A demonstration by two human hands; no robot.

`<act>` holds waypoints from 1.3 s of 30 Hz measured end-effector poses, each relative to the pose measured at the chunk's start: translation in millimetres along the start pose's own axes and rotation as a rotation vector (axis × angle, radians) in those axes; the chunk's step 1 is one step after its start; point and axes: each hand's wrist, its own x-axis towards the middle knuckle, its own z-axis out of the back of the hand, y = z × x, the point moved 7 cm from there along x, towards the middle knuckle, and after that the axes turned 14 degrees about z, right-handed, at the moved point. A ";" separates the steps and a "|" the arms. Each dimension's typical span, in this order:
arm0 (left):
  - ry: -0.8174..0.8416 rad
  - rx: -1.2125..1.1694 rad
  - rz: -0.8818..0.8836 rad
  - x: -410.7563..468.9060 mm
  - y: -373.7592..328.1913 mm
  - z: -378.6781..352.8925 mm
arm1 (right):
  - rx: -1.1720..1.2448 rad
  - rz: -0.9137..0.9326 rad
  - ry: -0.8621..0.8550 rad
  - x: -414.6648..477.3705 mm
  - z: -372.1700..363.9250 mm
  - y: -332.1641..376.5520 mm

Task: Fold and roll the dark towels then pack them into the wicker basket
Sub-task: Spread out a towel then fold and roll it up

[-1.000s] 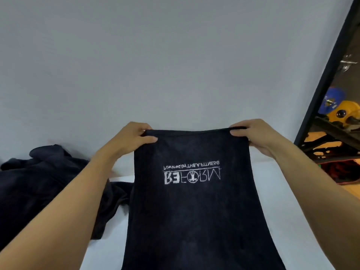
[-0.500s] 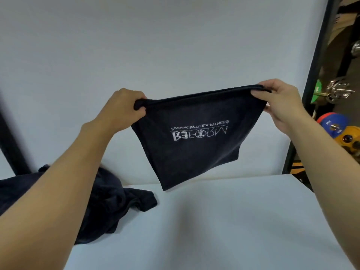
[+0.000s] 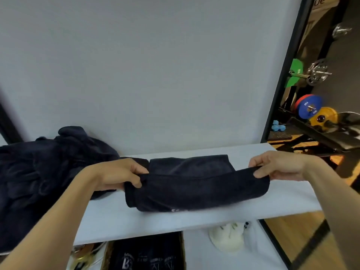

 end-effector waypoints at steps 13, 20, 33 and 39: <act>-0.867 -0.144 0.003 136.8 10.4 80.4 | -0.194 0.155 -0.667 136.1 58.3 -47.6; -1.124 0.256 0.003 157.5 -14.6 61.8 | -0.766 0.145 -0.635 173.0 44.0 -51.1; -0.785 0.624 0.009 145.7 29.6 -11.4 | -0.999 0.241 -0.239 197.8 -11.5 -61.1; -0.735 0.849 -0.346 136.7 -1.3 -48.2 | -0.930 0.163 -0.359 172.5 6.4 -50.1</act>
